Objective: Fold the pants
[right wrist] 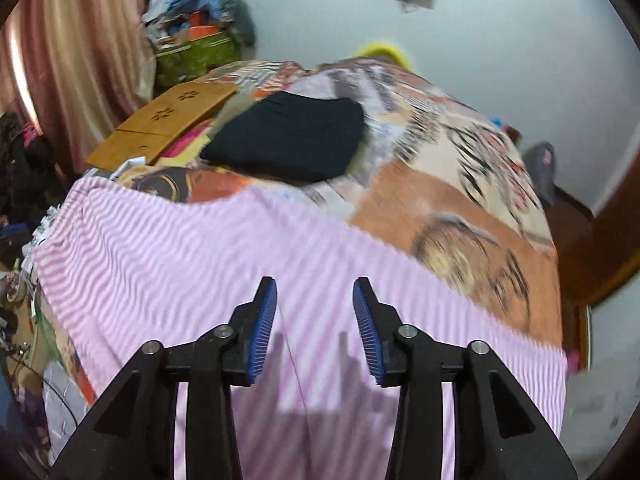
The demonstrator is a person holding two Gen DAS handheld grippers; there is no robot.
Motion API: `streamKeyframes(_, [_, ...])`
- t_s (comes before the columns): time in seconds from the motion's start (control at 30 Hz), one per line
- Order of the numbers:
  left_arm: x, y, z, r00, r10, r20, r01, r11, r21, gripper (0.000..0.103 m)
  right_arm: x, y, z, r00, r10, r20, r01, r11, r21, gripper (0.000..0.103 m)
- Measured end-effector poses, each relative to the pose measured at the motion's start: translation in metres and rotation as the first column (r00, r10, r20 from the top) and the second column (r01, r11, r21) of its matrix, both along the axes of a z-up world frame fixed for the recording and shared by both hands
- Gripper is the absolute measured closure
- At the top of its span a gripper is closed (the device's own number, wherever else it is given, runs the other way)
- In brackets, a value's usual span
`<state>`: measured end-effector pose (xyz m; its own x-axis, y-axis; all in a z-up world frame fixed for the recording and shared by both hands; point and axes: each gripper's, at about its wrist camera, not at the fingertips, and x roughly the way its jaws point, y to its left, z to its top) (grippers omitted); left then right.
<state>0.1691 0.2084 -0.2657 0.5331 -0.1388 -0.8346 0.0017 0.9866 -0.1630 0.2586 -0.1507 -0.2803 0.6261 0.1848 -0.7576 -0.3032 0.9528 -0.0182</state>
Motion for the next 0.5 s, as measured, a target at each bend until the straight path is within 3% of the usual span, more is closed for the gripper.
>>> streamKeyframes(0.2, [-0.002, -0.016, -0.024, 1.0, -0.024, -0.013, 0.024, 1.0, 0.015, 0.059, -0.038, -0.027, -0.021, 0.994, -0.087, -0.068, 0.092, 0.993, 0.08, 0.066])
streamKeyframes(0.33, [0.007, -0.03, -0.031, 0.999, -0.042, 0.028, 0.039, 0.995, 0.091, 0.061, -0.047, -0.028, -0.042, 0.985, -0.112, -0.129, 0.128, 0.984, 0.122, 0.066])
streamKeyframes(0.43, [0.014, -0.033, -0.035, 0.998, -0.055, 0.038, 0.051, 0.994, 0.101, 0.09, -0.055, -0.027, -0.051, 0.982, -0.127, -0.137, 0.147, 0.978, 0.145, 0.064])
streamKeyframes(0.5, [0.016, -0.032, -0.032, 0.998, -0.041, 0.054, 0.034, 0.991, 0.13, 0.092, -0.061, -0.027, -0.05, 0.983, -0.132, -0.129, 0.15, 0.979, 0.139, 0.063])
